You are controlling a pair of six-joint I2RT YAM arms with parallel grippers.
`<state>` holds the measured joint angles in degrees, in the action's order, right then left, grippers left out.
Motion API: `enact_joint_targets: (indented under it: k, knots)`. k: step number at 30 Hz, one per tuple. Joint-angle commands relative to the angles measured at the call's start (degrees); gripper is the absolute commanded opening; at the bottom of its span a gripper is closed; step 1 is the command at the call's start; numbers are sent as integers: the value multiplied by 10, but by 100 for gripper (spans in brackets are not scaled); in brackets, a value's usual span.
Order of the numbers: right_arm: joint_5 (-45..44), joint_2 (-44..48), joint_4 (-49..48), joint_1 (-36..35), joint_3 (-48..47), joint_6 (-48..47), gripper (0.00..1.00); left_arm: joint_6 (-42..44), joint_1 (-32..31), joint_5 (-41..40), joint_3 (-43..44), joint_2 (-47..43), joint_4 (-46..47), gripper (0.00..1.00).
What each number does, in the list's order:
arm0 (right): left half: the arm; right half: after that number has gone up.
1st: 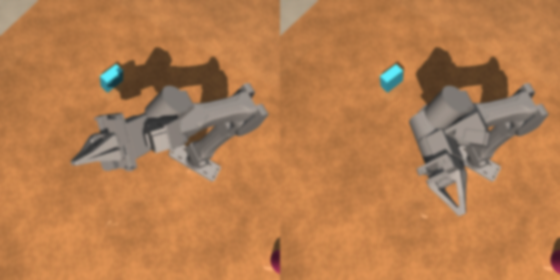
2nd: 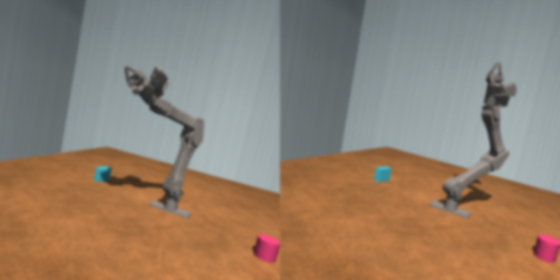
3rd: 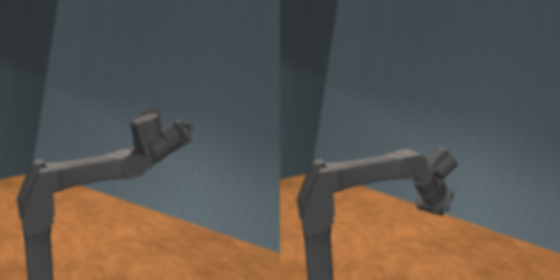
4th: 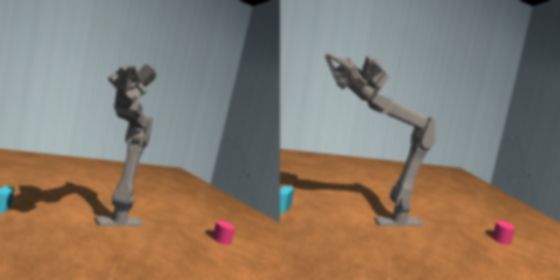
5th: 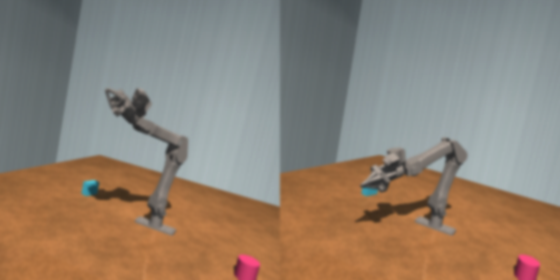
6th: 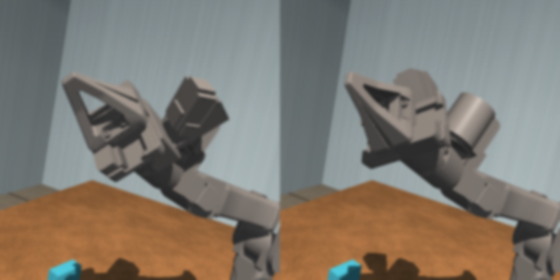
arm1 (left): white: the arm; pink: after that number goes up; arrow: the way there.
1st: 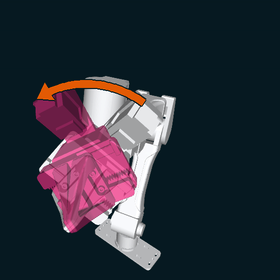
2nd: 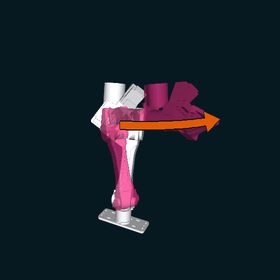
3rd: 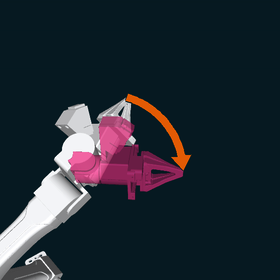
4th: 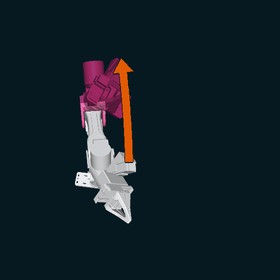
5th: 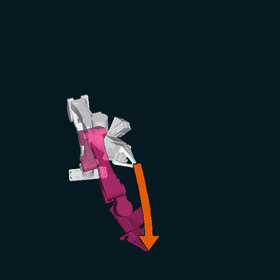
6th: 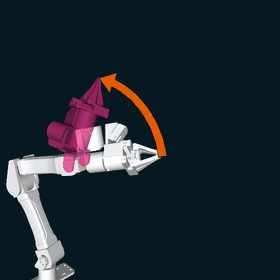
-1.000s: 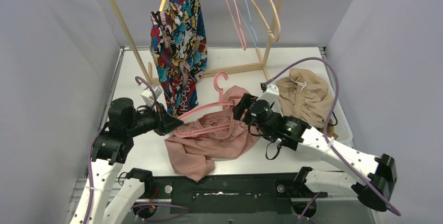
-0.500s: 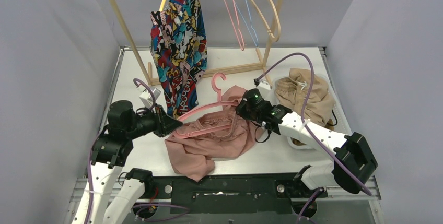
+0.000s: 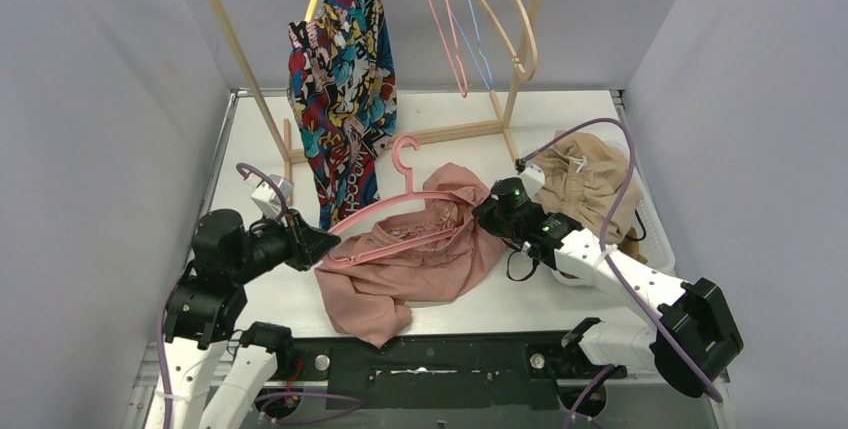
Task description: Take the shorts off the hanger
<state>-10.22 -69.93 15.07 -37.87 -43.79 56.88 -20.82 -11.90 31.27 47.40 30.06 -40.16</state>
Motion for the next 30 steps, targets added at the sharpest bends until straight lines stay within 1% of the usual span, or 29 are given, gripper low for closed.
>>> enact_joint_targets:
  k: [1,7,11,14,17,20,23,30]
  knots:
    - [0,20,-17,16,16,14,2,-10,2,-42,25,-18,23,0]
    - [1,13,1,16,11,14,2,-12,3,-42,31,-41,12,0]
    - [-11,7,19,17,12,14,3,-11,3,-77,47,-56,4,0]
    - [-15,-2,29,17,11,11,3,-13,2,-86,63,-67,7,0]
    - [-13,-11,32,18,8,10,3,-29,2,-54,94,-69,31,0]
    - [-14,-17,25,18,8,11,4,-40,2,-46,133,-55,46,0]
    - [-15,-23,22,18,7,12,4,-36,2,-50,165,-36,20,0]
    - [-13,-14,14,15,23,23,5,-51,2,-78,159,-67,-7,0]
